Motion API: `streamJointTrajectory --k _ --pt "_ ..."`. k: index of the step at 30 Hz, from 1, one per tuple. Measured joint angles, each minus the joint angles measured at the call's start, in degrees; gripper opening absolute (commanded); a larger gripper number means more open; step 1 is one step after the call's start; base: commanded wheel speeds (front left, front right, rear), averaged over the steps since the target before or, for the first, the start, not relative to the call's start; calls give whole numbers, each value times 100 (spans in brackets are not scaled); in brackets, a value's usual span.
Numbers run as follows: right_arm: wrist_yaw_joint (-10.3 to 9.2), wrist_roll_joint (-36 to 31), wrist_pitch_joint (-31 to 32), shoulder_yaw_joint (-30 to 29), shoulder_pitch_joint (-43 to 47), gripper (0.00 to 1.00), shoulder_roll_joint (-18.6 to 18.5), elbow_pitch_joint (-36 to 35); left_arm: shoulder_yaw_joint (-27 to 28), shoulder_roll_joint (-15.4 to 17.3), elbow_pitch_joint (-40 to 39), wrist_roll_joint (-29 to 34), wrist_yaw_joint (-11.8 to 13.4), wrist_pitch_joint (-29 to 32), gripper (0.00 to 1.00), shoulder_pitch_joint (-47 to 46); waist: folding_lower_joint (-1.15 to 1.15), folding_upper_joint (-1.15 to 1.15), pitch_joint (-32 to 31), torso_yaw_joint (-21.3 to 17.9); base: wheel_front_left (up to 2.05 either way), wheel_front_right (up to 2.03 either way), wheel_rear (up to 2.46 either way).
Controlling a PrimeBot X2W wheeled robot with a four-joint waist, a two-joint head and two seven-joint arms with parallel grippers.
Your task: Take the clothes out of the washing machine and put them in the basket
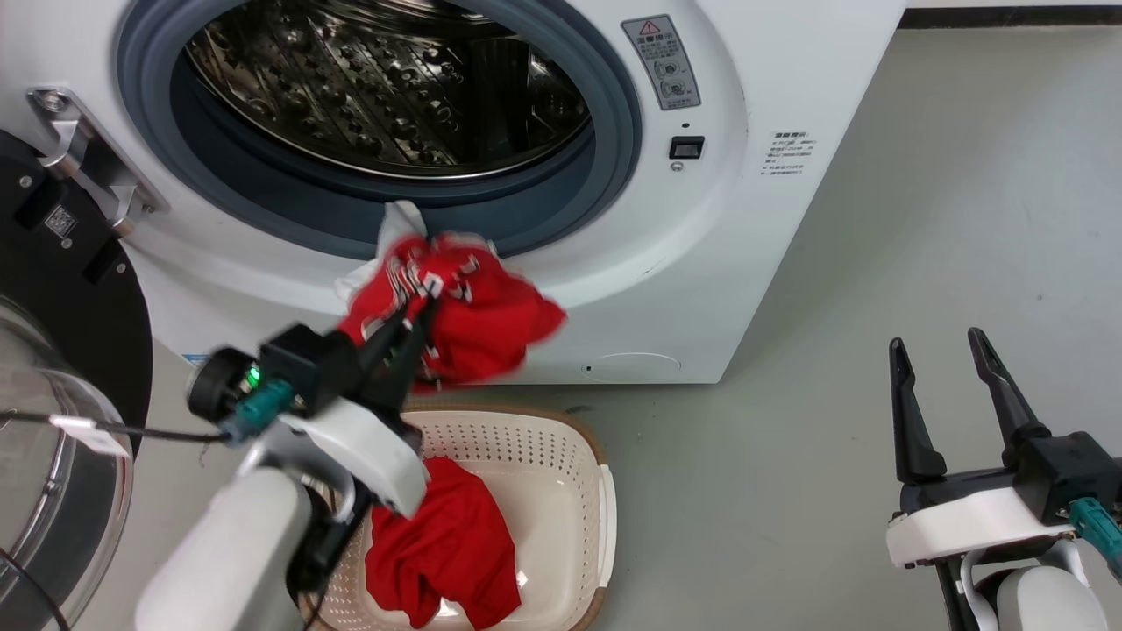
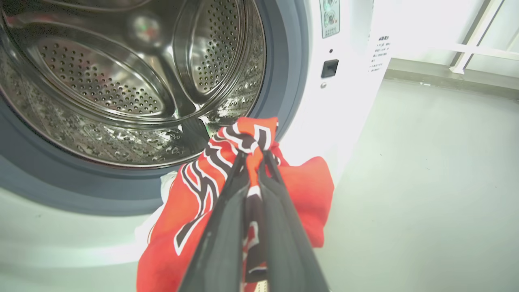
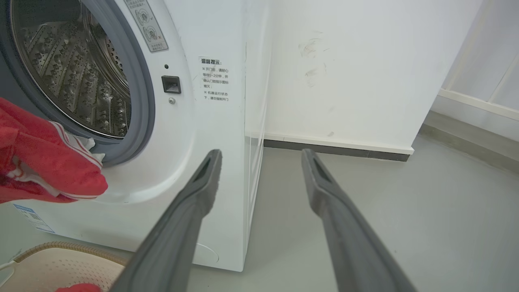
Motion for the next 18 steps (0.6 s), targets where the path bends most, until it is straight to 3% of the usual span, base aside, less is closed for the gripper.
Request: streamJointTrajectory --k 5,12,18 --pt "0 -2 1 67 -13 100 0 -15 -325 -25 -109 -78 -43 357 0 391 0 0 125 12 0 0 0" --pt "0 -11 0 78 -142 100 0 -65 -909 -297 506 -292 -280 695 0 523 1 0 511 -112 0 0 0" --pt "0 8 1 41 -277 100 0 -132 -1051 -466 1306 -235 -328 445 0 244 1 0 947 -286 0 0 0"
